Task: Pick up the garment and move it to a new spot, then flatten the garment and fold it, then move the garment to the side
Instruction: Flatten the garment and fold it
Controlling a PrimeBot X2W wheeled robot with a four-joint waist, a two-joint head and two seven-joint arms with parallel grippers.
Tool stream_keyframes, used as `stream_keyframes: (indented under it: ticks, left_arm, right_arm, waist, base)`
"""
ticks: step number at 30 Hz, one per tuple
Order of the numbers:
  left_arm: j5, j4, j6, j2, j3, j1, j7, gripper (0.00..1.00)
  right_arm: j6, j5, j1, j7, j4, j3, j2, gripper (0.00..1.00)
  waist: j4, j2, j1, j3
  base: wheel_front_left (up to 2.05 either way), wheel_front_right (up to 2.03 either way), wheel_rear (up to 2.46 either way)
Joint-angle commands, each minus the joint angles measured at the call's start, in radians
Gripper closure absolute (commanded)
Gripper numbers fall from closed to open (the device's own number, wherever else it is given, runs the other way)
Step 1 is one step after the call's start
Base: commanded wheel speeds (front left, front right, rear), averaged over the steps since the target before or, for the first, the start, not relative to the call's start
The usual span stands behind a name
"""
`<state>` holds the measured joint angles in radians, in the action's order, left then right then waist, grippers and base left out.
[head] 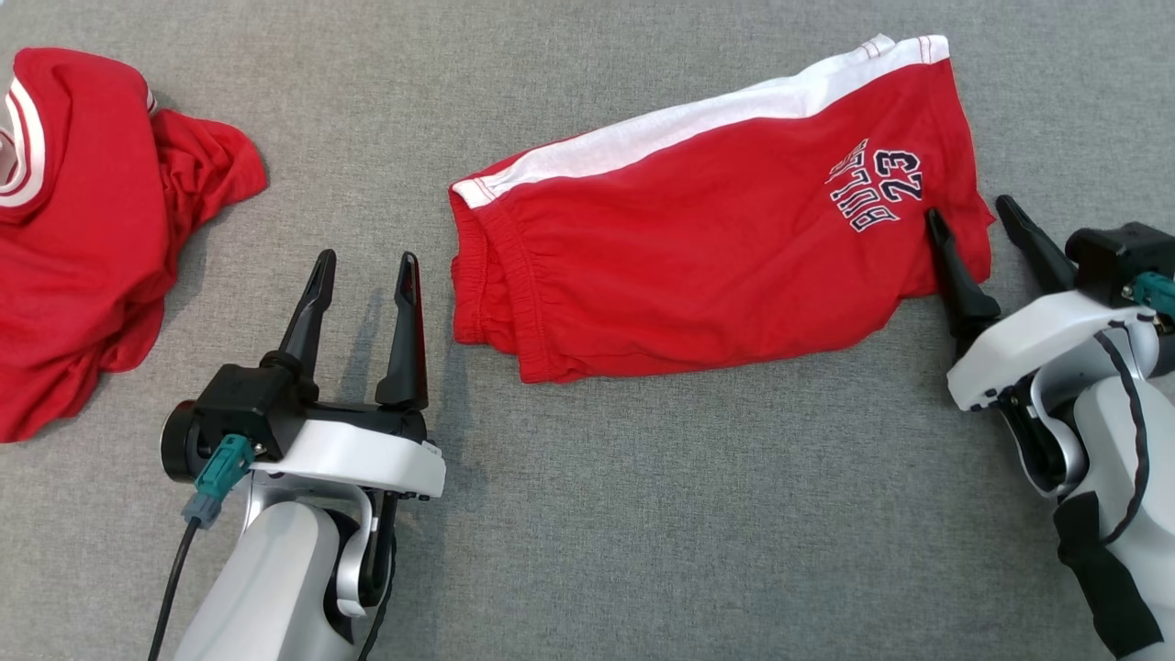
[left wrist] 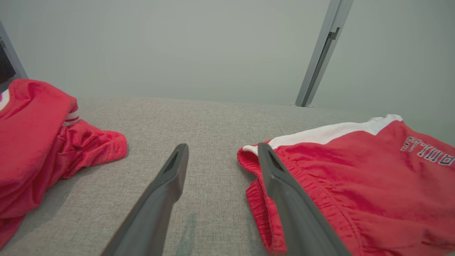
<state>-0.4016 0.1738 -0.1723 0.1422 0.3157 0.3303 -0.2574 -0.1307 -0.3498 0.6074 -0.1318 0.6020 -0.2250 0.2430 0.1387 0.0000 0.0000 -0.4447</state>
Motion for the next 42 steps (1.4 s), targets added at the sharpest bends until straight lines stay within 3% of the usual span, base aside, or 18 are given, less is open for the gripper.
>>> stream_keyframes:
  ticks: [1,5,6,8,16,23,34,42]
  left_arm:
    - [0.008,0.002,0.002,0.002,-0.002,0.011,-0.006,0.0]
    - [0.008,0.009,0.004,-0.003,-0.007,0.009,-0.007,0.0]
    - [0.008,0.011,0.006,-0.004,-0.008,0.009,-0.007,0.0]
    - [0.009,0.014,0.008,-0.005,-0.011,0.006,-0.008,0.0]
    - [0.02,0.018,0.018,0.002,-0.013,-0.004,-0.009,0.0]
    - [0.022,0.013,0.01,0.018,-0.016,-0.015,-0.005,0.0]
    - [0.008,-0.008,-0.005,0.035,-0.017,-0.044,0.016,0.0]
    - [0.005,-0.031,-0.014,0.047,-0.019,-0.057,0.026,0.0]
  right_arm:
    - [0.0,-0.008,-0.003,0.004,0.019,-0.009,0.0,0.0]
    - [0.0,-0.049,0.025,0.041,0.065,-0.056,-0.002,0.0]
    - [0.0,-0.06,0.027,0.059,0.075,-0.07,-0.001,0.4]
    - [-0.001,-0.085,0.03,0.079,0.085,-0.092,-0.002,1.0]
    - [0.0,-0.156,-0.004,0.045,0.068,-0.095,0.011,1.0]
    - [0.0,-0.19,-0.129,-0.016,0.034,-0.043,-0.005,1.0]
    - [0.001,-0.202,-0.29,-0.028,-0.002,0.053,-0.048,1.0]
    - [0.003,-0.185,-0.317,-0.02,-0.031,0.101,-0.071,1.0]
  waist:
    - [0.002,0.0,0.0,-0.003]
    - [0.002,0.0,0.0,-0.005]
    - [0.001,0.0,0.0,-0.004]
    - [-0.001,0.0,0.0,-0.001]
    - [-0.022,0.0,0.0,0.022]
    - [-0.06,0.0,0.0,0.053]
    - [-0.098,0.0,0.0,0.088]
    - [-0.11,0.0,0.0,0.093]
  base:
    - [0.0,0.0,0.0]
    - [0.0,0.0,0.0]
    - [0.0,0.0,0.0]
    - [0.0,0.0,0.0]
    - [0.0,0.0,0.0]
    - [0.0,0.0,0.0]
    - [0.0,0.0,0.0]
    - [0.0,0.0,0.0]
